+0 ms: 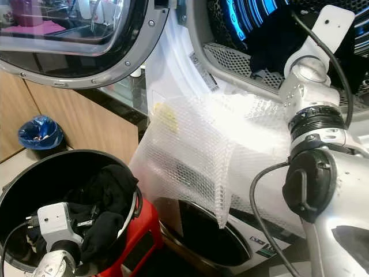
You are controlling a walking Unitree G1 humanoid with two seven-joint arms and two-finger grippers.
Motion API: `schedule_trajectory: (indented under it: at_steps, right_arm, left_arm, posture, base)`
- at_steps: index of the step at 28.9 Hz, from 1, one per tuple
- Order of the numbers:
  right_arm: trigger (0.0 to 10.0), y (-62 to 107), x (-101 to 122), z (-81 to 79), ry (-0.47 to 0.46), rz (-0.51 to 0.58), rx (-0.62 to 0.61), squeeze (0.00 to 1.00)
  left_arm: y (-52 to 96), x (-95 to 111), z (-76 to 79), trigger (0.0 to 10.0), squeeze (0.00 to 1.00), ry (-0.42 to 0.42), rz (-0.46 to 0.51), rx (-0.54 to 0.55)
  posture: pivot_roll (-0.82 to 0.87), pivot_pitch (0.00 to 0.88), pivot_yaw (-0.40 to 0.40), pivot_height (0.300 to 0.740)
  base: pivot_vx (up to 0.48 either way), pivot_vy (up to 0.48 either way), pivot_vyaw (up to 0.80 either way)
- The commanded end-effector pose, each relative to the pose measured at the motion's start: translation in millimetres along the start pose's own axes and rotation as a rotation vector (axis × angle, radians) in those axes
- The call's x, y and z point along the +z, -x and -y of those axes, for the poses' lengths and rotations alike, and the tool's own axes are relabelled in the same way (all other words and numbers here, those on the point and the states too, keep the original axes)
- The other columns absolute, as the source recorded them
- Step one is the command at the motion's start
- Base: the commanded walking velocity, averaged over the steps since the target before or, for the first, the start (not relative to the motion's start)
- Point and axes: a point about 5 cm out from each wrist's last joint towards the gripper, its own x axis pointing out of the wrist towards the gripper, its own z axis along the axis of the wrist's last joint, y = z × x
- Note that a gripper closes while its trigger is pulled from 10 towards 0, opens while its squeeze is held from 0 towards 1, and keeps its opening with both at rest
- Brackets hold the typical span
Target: Clothes washing
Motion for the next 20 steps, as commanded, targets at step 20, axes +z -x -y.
schedule_trajectory:
  at_steps: [20]
  right_arm:
    - [10.0, -2.6, 28.4, 39.7, -0.085, -0.029, -0.011, 0.0]
  left_arm:
    - [0.0, -35.4, 18.4, 10.0, 0.0, 0.015, -0.161, -0.073]
  posture:
    - [0.11, 0.111, -0.223, 0.74]
  base:
    - [0.0, 0.0, 0.0]
